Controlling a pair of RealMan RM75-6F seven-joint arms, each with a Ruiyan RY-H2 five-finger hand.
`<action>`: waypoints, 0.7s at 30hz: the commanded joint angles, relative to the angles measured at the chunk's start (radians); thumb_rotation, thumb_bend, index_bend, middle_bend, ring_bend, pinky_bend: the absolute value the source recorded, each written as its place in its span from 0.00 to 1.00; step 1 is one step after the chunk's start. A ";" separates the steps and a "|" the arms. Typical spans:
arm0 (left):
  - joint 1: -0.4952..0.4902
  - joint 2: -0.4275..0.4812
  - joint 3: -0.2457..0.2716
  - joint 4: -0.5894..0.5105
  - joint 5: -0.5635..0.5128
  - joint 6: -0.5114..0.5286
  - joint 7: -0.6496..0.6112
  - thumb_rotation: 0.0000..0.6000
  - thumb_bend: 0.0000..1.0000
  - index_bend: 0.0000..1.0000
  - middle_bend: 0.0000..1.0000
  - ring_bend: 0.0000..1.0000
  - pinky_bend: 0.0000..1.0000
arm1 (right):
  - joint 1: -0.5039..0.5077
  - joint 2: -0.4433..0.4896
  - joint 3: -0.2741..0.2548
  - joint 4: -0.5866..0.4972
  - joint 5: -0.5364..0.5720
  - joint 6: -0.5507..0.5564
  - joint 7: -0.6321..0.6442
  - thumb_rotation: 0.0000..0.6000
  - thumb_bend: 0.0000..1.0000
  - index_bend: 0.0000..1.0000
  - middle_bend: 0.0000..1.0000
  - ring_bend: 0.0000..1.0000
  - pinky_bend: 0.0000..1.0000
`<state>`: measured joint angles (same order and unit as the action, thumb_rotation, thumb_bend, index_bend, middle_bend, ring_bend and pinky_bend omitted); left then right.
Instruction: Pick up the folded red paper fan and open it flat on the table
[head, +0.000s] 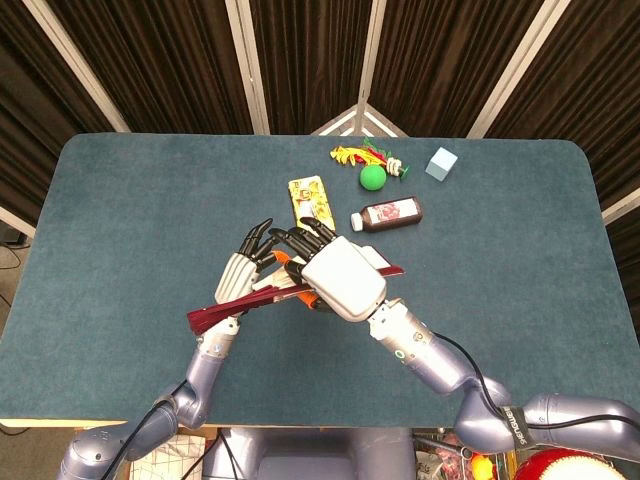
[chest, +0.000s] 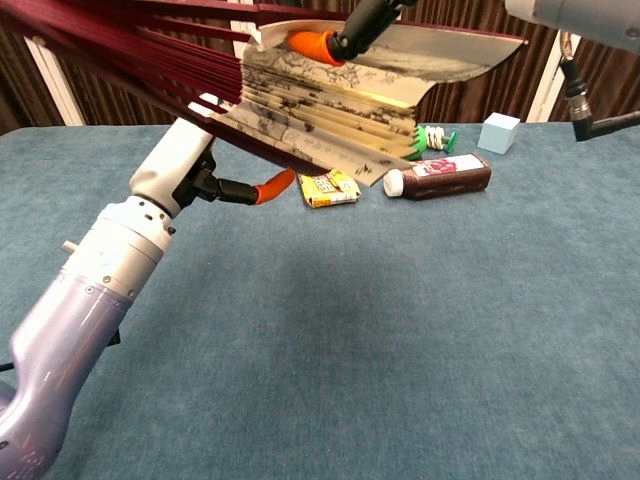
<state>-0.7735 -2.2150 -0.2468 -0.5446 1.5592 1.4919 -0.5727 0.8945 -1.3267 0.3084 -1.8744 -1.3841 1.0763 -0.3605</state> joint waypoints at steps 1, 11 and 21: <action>-0.004 0.000 -0.002 0.002 -0.005 -0.001 0.008 1.00 0.47 0.57 0.29 0.00 0.11 | -0.004 0.008 0.000 -0.004 -0.002 0.003 0.014 1.00 0.44 0.79 0.18 0.22 0.17; 0.010 0.023 0.003 0.050 -0.009 0.045 0.004 1.00 0.48 0.58 0.29 0.00 0.11 | -0.032 0.051 0.017 0.006 0.008 0.037 0.050 1.00 0.44 0.79 0.18 0.22 0.17; 0.038 0.086 0.032 0.135 0.016 0.142 -0.006 1.00 0.46 0.56 0.29 0.00 0.11 | -0.086 0.099 0.003 0.074 0.016 0.070 0.125 1.00 0.44 0.80 0.18 0.22 0.17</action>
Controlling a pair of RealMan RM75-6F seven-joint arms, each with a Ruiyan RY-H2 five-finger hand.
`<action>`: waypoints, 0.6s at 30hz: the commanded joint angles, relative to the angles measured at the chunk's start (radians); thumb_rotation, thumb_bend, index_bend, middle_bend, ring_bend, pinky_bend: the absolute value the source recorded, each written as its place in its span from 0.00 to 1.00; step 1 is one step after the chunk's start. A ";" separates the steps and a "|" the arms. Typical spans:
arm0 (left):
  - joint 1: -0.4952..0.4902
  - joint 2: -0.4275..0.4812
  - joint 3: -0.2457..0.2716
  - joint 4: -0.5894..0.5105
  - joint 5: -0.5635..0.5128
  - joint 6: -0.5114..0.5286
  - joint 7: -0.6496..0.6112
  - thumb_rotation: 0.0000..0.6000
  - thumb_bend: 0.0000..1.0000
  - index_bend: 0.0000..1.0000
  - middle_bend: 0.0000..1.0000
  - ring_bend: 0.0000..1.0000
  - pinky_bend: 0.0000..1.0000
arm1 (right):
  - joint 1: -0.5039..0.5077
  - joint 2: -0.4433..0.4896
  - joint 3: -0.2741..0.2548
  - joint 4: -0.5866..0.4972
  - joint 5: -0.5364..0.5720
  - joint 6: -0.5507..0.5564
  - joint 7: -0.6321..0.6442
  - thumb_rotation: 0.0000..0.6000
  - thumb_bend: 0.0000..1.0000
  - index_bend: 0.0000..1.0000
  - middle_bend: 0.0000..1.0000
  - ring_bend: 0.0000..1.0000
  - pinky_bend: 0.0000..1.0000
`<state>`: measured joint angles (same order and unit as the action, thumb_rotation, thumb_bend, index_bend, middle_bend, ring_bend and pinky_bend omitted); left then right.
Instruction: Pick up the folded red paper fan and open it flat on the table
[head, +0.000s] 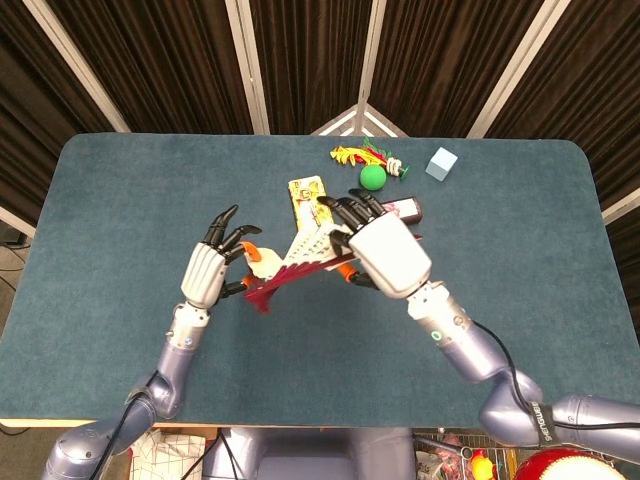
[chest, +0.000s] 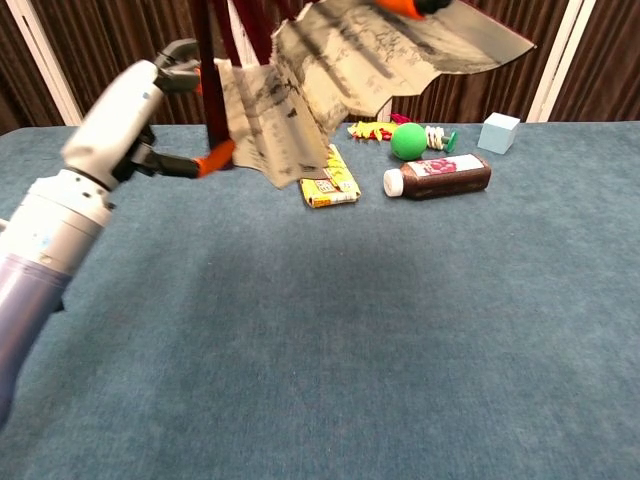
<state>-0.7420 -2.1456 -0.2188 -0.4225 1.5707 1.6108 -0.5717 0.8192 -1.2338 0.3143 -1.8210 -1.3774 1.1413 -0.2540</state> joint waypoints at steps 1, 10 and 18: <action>0.007 0.027 0.005 0.020 0.006 0.040 -0.009 1.00 0.45 0.56 0.29 0.00 0.11 | -0.016 0.006 -0.005 0.039 0.014 0.006 0.029 1.00 0.44 0.80 0.18 0.22 0.17; 0.009 0.088 0.052 0.103 0.045 0.119 0.090 1.00 0.44 0.55 0.28 0.00 0.10 | -0.038 -0.039 -0.027 0.146 -0.007 0.025 0.133 1.00 0.44 0.80 0.18 0.22 0.17; 0.017 0.120 0.075 0.145 0.043 0.126 0.132 1.00 0.43 0.55 0.27 0.00 0.10 | -0.046 -0.082 -0.041 0.244 -0.022 0.038 0.171 1.00 0.44 0.81 0.18 0.22 0.17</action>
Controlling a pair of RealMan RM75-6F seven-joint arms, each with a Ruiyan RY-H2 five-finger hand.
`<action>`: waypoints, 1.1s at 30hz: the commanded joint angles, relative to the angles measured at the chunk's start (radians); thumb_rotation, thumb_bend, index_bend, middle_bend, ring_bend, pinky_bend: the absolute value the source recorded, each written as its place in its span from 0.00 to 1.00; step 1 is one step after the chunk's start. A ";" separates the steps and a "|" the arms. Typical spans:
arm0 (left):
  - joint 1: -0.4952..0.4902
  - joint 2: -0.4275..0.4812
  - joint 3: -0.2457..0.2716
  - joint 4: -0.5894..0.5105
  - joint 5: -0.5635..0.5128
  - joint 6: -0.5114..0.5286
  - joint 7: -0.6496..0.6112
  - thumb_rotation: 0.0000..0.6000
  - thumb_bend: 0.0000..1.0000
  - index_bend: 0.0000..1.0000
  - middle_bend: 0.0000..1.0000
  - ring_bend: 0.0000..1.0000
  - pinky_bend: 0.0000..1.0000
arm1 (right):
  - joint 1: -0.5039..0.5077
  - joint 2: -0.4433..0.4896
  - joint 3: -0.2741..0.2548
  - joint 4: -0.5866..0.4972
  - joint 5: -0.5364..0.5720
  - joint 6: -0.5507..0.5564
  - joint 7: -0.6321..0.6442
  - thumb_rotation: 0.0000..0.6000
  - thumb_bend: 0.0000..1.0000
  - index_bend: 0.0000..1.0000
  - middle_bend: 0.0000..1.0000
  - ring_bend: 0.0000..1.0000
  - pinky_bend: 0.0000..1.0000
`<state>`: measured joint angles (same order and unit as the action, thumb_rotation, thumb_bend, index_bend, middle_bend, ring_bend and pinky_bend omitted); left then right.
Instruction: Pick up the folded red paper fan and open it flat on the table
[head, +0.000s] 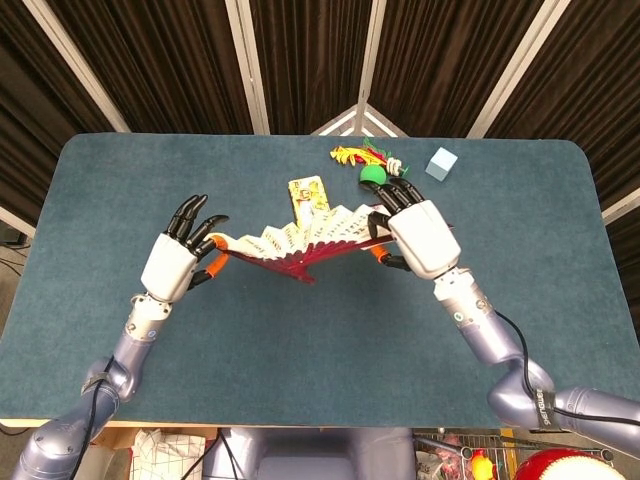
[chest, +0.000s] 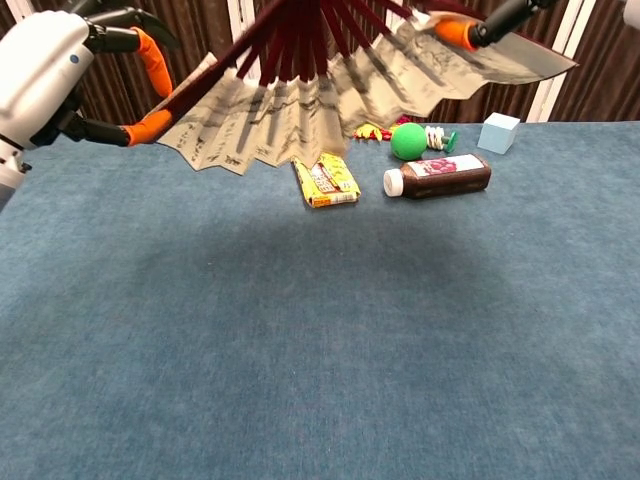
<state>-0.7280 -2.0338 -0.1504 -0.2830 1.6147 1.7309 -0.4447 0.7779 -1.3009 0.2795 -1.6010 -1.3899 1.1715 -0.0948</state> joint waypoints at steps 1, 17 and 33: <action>0.004 0.012 0.009 0.011 0.000 0.010 0.012 1.00 0.43 0.54 0.27 0.00 0.10 | -0.006 -0.019 -0.009 0.033 -0.012 0.009 0.018 1.00 0.44 0.81 0.18 0.22 0.17; 0.021 0.044 0.036 0.022 -0.016 0.028 0.013 1.00 0.33 0.32 0.14 0.00 0.04 | -0.026 -0.049 -0.027 0.125 -0.040 0.031 0.063 1.00 0.45 0.81 0.18 0.22 0.17; 0.115 0.058 0.113 -0.206 -0.026 -0.182 -0.192 1.00 0.16 0.03 0.00 0.00 0.00 | 0.017 -0.016 0.017 0.037 -0.050 0.015 -0.048 1.00 0.45 0.81 0.18 0.22 0.17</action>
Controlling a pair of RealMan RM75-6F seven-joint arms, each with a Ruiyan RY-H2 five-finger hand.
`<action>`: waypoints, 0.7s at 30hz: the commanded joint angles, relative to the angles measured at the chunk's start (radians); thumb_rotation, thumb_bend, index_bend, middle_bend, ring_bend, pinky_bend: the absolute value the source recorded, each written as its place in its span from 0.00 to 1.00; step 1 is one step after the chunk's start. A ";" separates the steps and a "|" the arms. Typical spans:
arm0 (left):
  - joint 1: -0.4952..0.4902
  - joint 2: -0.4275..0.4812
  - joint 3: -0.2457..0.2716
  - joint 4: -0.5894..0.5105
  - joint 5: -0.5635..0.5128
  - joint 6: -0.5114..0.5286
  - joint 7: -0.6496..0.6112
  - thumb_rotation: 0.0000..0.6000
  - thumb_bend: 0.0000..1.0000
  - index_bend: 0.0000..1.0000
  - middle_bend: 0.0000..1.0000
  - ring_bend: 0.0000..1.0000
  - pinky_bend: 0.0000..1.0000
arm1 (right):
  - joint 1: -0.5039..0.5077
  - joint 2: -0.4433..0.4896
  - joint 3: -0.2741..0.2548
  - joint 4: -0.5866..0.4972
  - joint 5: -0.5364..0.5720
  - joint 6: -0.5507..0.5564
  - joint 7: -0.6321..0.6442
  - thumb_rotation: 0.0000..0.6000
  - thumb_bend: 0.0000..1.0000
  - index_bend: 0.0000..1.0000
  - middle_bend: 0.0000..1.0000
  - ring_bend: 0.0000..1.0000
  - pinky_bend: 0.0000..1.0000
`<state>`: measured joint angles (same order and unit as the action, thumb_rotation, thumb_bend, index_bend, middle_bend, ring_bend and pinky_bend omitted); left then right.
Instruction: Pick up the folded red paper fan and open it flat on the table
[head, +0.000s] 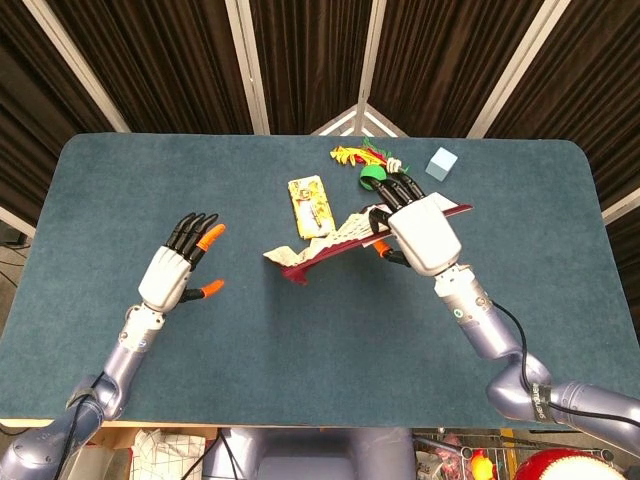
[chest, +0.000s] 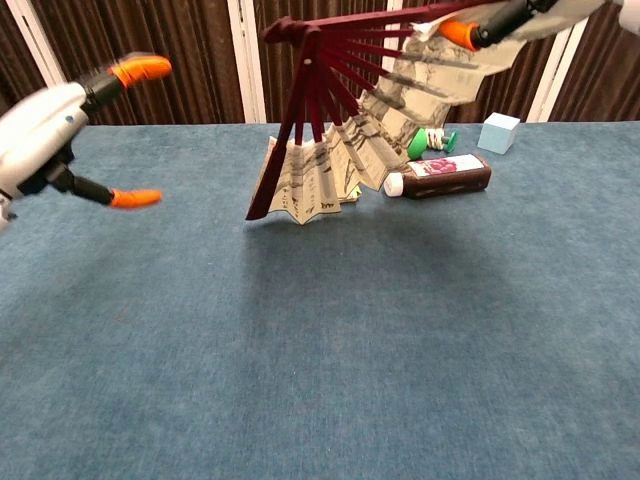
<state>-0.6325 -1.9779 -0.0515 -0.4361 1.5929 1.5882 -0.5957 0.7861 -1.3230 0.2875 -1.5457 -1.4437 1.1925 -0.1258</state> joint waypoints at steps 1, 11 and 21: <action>0.021 0.001 0.014 -0.060 -0.005 -0.041 -0.041 1.00 0.16 0.04 0.00 0.00 0.00 | 0.010 0.007 0.010 -0.024 0.005 -0.007 -0.022 1.00 0.45 0.81 0.18 0.22 0.17; 0.004 -0.105 -0.056 -0.036 -0.055 -0.038 -0.077 1.00 0.20 0.15 0.06 0.00 0.00 | 0.013 0.010 0.010 -0.077 0.004 -0.006 -0.058 1.00 0.45 0.81 0.18 0.22 0.17; -0.056 -0.246 -0.082 0.077 -0.088 -0.157 -0.069 1.00 0.21 0.17 0.06 0.00 0.00 | 0.017 0.029 0.016 -0.124 -0.004 -0.008 -0.063 1.00 0.45 0.81 0.18 0.22 0.17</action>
<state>-0.6772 -2.2059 -0.1301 -0.3748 1.5102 1.4465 -0.6685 0.8019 -1.2980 0.3011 -1.6641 -1.4479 1.1862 -0.1864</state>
